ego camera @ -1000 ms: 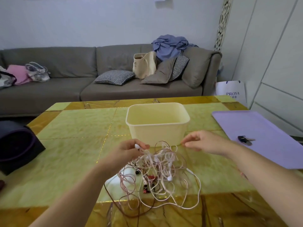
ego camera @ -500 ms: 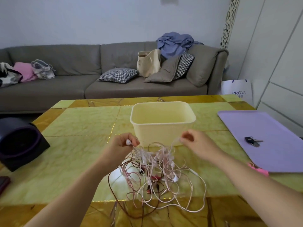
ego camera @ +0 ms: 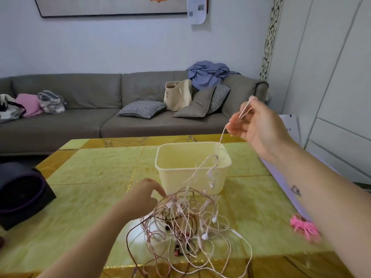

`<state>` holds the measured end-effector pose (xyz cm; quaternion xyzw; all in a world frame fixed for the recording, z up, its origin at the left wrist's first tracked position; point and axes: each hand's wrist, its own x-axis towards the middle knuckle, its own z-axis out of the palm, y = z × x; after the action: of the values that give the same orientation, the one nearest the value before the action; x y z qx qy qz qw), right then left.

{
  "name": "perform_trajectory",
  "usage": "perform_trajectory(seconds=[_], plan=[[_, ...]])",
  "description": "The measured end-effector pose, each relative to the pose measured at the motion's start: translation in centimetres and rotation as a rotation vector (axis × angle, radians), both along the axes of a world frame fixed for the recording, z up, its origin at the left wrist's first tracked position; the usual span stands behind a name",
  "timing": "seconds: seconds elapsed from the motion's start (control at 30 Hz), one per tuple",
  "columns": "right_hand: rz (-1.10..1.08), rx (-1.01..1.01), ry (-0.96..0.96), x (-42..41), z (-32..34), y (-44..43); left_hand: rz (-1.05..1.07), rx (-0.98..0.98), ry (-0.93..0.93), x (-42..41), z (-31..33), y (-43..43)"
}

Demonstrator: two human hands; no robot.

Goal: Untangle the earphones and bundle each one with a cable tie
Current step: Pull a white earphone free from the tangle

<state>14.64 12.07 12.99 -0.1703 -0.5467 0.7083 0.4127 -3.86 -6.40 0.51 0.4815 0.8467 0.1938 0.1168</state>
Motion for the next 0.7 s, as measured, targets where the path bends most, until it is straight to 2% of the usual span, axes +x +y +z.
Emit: perform_trajectory(seconds=[0.1, 0.17, 0.23, 0.3, 0.37, 0.43, 0.5, 0.57, 0.6, 0.67, 0.7], plan=[[0.076, 0.024, -0.036, -0.3, 0.9, -0.9, 0.029, 0.361, -0.042, 1.4, 2.4, 0.7], [0.16, 0.015, -0.058, -0.5, 1.3, -1.6, -0.08, 0.472, -0.137, 3.1, 4.1, 1.7], [0.268, -0.02, -0.05, -0.6, 1.6, -2.4, -0.181, 0.448, -0.246, 4.6, 5.0, 3.1], [0.317, -0.076, 0.016, -0.6, 1.9, -2.8, -0.179, 0.384, -0.279, 5.2, 5.3, 4.5], [0.289, -0.141, 0.156, -0.3, 2.6, -2.8, -0.106, 0.386, -0.325, 5.0, 5.7, 5.6], [0.224, -0.188, 0.304, 0.1, 3.6, -2.0, 0.006, 0.469, -0.436, 4.1, 6.5, 6.0], [0.143, -0.166, 0.369, 0.6, 4.5, -0.8, 0.102, 0.577, -0.505, 2.8, 8.0, 5.9], [0.021, -0.027, 0.298, 0.9, 4.9, 0.3, 0.148, 0.687, -0.553, 1.9, 10.4, 5.7], [-0.061, 0.113, 0.185, 0.8, 4.8, 0.8, 0.142, 0.728, -0.584, 1.8, 11.6, 5.7], [-0.157, 0.451, -0.163, 0.6, 4.2, 0.7, 0.086, 0.764, -0.622, 2.1, 13.9, 5.9], [-0.122, 0.577, -0.326, 0.3, 3.8, 0.1, 0.048, 0.757, -0.596, 2.5, 14.9, 6.0]])
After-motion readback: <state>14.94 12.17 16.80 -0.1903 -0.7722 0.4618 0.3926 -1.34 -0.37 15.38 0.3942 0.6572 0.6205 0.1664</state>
